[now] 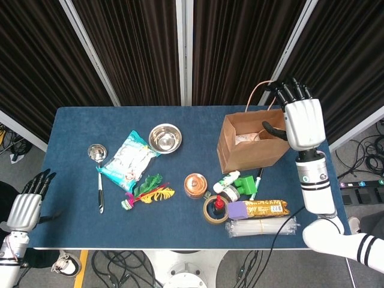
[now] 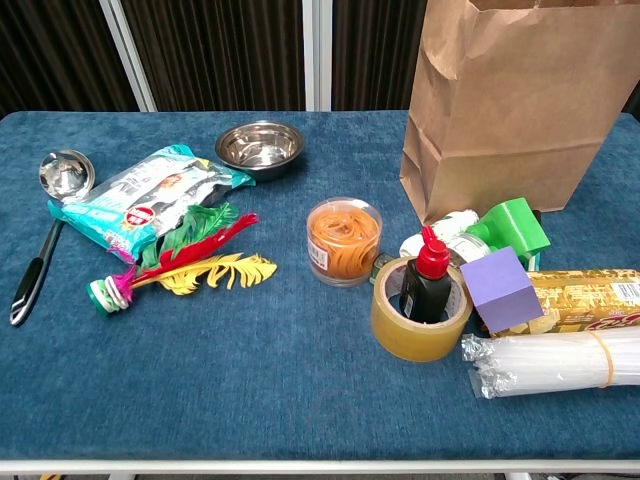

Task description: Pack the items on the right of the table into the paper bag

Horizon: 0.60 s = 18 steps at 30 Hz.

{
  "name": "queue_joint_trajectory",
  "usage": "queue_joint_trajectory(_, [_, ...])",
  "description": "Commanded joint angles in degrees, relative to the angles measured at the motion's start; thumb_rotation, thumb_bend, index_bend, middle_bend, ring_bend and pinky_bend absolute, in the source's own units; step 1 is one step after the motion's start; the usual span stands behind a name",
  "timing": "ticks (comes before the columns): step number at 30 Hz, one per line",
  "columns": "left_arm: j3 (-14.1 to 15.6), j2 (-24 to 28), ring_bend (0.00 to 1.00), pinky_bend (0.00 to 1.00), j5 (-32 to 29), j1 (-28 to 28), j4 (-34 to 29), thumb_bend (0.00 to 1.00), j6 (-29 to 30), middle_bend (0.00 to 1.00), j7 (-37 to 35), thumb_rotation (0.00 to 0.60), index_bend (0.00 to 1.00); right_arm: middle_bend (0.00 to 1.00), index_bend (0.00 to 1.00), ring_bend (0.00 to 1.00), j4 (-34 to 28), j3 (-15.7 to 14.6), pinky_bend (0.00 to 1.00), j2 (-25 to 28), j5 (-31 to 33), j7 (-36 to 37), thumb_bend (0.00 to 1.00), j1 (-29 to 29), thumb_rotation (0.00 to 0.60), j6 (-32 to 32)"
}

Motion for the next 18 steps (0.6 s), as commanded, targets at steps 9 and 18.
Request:
queue_joint_trajectory(9, [0.2,0.1,0.02,0.16,0.1,0.1,-1.0,0.17,0.1,0.12,1.0,0.600,0.07,0.27,0.27,0.15,-17.0,-13.6,0.24,5.7,-12.8,-3.8,0.00,-7.4,0.600,0.4])
queue_joint_trajectory(18, [0.2,-0.2,0.02,0.16,0.0,-0.1,-1.1,0.17,-0.2,0.12,1.3,0.600,0.07,0.27,0.27,0.17,-16.9,-27.3,0.26,8.2,-15.5,-2.5,0.00,-15.1,0.600,-4.2])
